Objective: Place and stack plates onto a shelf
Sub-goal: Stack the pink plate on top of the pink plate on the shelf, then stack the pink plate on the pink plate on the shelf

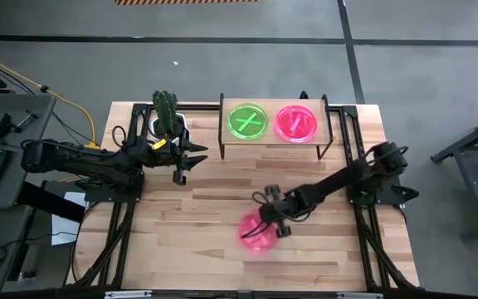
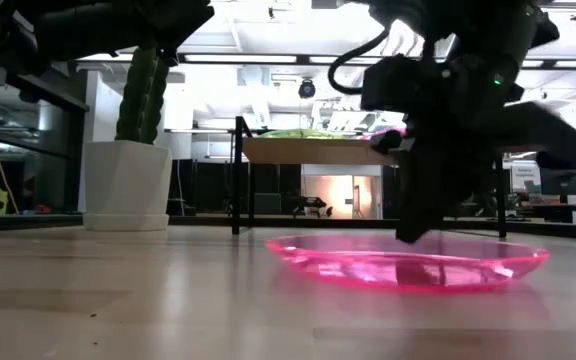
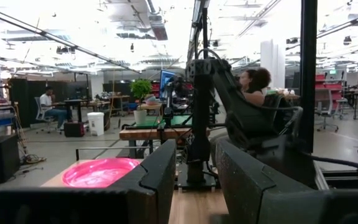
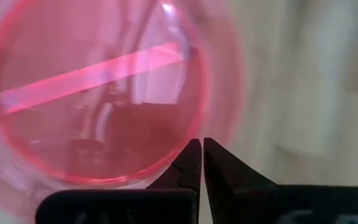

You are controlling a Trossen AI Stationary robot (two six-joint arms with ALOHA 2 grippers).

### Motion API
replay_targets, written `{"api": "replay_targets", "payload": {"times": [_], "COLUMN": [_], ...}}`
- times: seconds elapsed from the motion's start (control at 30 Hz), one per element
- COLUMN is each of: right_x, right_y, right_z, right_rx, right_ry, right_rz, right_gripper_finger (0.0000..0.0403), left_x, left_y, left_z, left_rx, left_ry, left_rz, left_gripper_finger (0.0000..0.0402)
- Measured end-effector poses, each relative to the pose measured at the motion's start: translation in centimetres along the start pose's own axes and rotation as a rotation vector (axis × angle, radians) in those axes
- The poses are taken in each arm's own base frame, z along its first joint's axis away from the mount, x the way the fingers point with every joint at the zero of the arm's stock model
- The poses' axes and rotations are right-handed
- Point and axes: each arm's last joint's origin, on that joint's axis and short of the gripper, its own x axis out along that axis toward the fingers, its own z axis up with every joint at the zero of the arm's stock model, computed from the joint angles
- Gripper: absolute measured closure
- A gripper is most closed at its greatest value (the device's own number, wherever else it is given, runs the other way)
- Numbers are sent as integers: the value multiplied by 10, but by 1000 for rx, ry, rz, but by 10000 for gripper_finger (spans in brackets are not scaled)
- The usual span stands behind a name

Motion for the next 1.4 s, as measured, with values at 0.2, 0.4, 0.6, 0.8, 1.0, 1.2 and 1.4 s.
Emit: {"api": "replay_targets", "payload": {"times": [0.2,0.4,0.6,0.8,1.0,1.2,1.4], "right_x": [-15,-41,-71,-73,-60,-56,-58], "right_y": [-17,-27,-30,-25,-19,-18,-18], "right_z": [-2,-2,-20,-59,-91,-99,-95], "right_rx": [35,74,141,271,425,553,561], "right_ry": [21,-9,-28,-237,-488,-588,-635], "right_rz": [-100,-126,-215,-193,-100,3,20], "right_gripper_finger": [403,403,403,403,403,403,403], "left_x": [0,0,0,0,0,0,0], "left_y": [0,0,0,0,0,0,0], "left_z": [0,-1,-2,-2,-2,-2,-2], "left_rx": [0,-1,-3,-3,-3,-3,-3], "left_ry": [3,6,21,21,21,21,21], "left_rz": [0,0,0,0,0,0,0], "left_gripper_finger": [298,298,298,298,298,298,298]}}
